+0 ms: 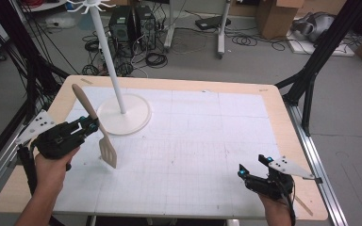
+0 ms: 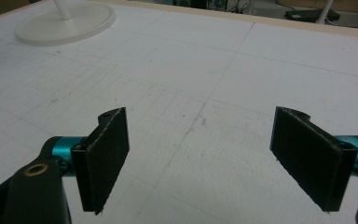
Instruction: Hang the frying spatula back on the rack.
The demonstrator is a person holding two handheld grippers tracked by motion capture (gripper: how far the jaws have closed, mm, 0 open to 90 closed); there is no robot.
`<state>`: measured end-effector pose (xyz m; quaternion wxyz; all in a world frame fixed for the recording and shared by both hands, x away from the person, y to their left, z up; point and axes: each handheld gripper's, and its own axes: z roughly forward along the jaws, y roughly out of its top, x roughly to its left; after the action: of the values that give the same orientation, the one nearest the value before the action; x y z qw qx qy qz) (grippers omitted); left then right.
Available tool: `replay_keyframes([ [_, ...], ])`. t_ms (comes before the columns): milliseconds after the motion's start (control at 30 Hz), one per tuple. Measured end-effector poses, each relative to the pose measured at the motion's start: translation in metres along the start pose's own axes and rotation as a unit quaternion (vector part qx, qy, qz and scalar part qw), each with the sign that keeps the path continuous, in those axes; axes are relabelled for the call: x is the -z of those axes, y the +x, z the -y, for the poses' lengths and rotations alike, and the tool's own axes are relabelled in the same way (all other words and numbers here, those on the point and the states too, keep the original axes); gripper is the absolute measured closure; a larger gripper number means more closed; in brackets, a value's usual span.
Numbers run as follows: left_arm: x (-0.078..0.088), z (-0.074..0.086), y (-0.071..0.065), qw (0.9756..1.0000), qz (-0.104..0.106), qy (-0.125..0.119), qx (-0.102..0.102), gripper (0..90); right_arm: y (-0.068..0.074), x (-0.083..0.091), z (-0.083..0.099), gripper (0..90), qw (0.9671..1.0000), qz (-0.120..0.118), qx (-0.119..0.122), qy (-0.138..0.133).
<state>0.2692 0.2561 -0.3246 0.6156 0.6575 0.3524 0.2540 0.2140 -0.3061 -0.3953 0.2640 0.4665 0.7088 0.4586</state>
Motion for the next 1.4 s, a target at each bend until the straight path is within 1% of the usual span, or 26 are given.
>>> replay_keyframes([
  [133, -0.001, -0.003, -0.006, 0.9999, 0.009, -0.005, -0.002, 75.4, 0.001, -0.001, -0.001, 18.3, 1.0, -0.004, 0.001, -0.003],
  [200, -0.002, -0.004, -0.01, 0.9999, 0.014, -0.005, -0.004, 75.4, 0.004, -0.003, -0.003, 18.3, 0.9999, -0.012, 0.004, -0.005],
  [233, -0.003, -0.004, -0.011, 0.9998, 0.018, -0.005, -0.006, 75.4, 0.004, -0.003, -0.003, 18.3, 0.9999, -0.012, 0.004, -0.005],
  [367, -0.006, -0.006, -0.02, 0.9994, 0.031, -0.008, -0.011, 75.4, 0.007, -0.006, -0.009, 18.3, 0.9994, -0.031, 0.003, -0.014],
  [400, -0.006, -0.006, -0.022, 0.9993, 0.033, -0.007, -0.012, 75.3, 0.01, -0.006, -0.011, 18.3, 0.999, -0.041, -0.002, -0.017],
  [433, -0.008, -0.007, -0.025, 0.9992, 0.038, -0.005, -0.013, 75.4, 0.013, -0.007, -0.016, 18.3, 0.9983, -0.052, -0.004, -0.026],
  [467, -0.009, -0.007, -0.027, 0.999, 0.041, -0.004, -0.015, 75.4, 0.013, -0.007, -0.016, 18.3, 0.9983, -0.052, -0.004, -0.026],
  [533, -0.011, -0.007, -0.033, 0.9987, 0.047, -0.001, -0.019, 75.3, 0.017, -0.007, -0.02, 18.2, 0.9974, -0.064, -0.008, -0.032],
  [667, -0.016, -0.008, -0.046, 0.9977, 0.061, 0.002, -0.029, 75.4, 0.027, -0.008, -0.03, 18.2, 0.9951, -0.087, -0.007, -0.047],
  [700, -0.019, -0.008, -0.051, 0.9975, 0.064, 0.003, -0.03, 75.3, 0.033, -0.009, -0.037, 18.2, 0.9938, -0.096, 0.001, -0.056],
  [733, -0.019, -0.008, -0.051, 0.9975, 0.064, 0.003, -0.03, 75.3, 0.033, -0.009, -0.037, 18.2, 0.9938, -0.096, 0.001, -0.056],
  [767, -0.02, -0.009, -0.054, 0.9973, 0.066, 0.004, -0.033, 75.3, 0.035, -0.009, -0.04, 18.2, 0.9929, -0.102, 0.005, -0.061],
  [900, -0.026, -0.009, -0.065, 0.997, 0.064, 0.01, -0.043, 75.3, 0.047, -0.012, -0.055, 18.6, 0.9888, -0.127, 0.004, -0.079],
  [933, -0.027, -0.009, -0.068, 0.9969, 0.064, 0.011, -0.044, 75.3, 0.05, -0.014, -0.059, 19.6, 0.9878, -0.132, 0.005, -0.083],
  [967, -0.029, -0.009, -0.07, 0.9968, 0.065, 0.013, -0.046, 75.4, 0.055, -0.018, -0.067, 23.2, 0.9852, -0.145, 0.009, -0.091],
  [1000, -0.03, -0.009, -0.073, 0.9966, 0.065, 0.014, -0.048, 75.3, 0.058, -0.02, -0.071, 24.5, 0.9838, -0.151, 0.012, -0.096],
  [1033, -0.032, -0.009, -0.075, 0.9965, 0.065, 0.015, -0.049, 75.3, 0.061, -0.022, -0.075, 25.4, 0.9827, -0.157, 0.015, -0.098],
  [1067, -0.033, -0.009, -0.077, 0.9964, 0.065, 0.016, -0.051, 75.3, 0.061, -0.022, -0.075, 25.4, 0.9827, -0.157, 0.015, -0.098],
  [1133, -0.035, -0.01, -0.082, 0.9962, 0.065, 0.017, -0.056, 75.3, 0.068, -0.026, -0.084, 26.6, 0.9804, -0.167, 0.023, -0.102],
  [1167, -0.036, -0.01, -0.084, 0.996, 0.066, 0.019, -0.058, 75.3, 0.074, -0.028, -0.094, 28.4, 0.9776, -0.177, 0.032, -0.109],
  [1200, -0.037, -0.01, -0.086, 0.9958, 0.067, 0.02, -0.06, 75.3, 0.074, -0.028, -0.094, 28.4, 0.9776, -0.177, 0.032, -0.109],
  [1233, -0.038, -0.01, -0.087, 0.9956, 0.068, 0.022, -0.06, 75.3, 0.081, -0.03, -0.103, 30.6, 0.9745, -0.19, 0.037, -0.114],
  [1267, -0.039, -0.01, -0.089, 0.9956, 0.069, 0.021, -0.059, 75.3, 0.081, -0.03, -0.103, 30.6, 0.9745, -0.19, 0.037, -0.114],
  [1333, -0.041, -0.01, -0.092, 0.9954, 0.072, 0.021, -0.06, 75.3, 0.088, -0.033, -0.112, 32.2, 0.9707, -0.203, 0.047, -0.119],
  [1367, -0.042, -0.01, -0.094, 0.9953, 0.073, 0.021, -0.06, 75.3, 0.095, -0.036, -0.121, 33.8, 0.9675, -0.215, 0.056, -0.121],
  [1400, -0.043, -0.01, -0.095, 0.995, 0.076, 0.021, -0.061, 75.3, 0.095, -0.036, -0.121, 33.8, 0.9675, -0.215, 0.056, -0.121],
])
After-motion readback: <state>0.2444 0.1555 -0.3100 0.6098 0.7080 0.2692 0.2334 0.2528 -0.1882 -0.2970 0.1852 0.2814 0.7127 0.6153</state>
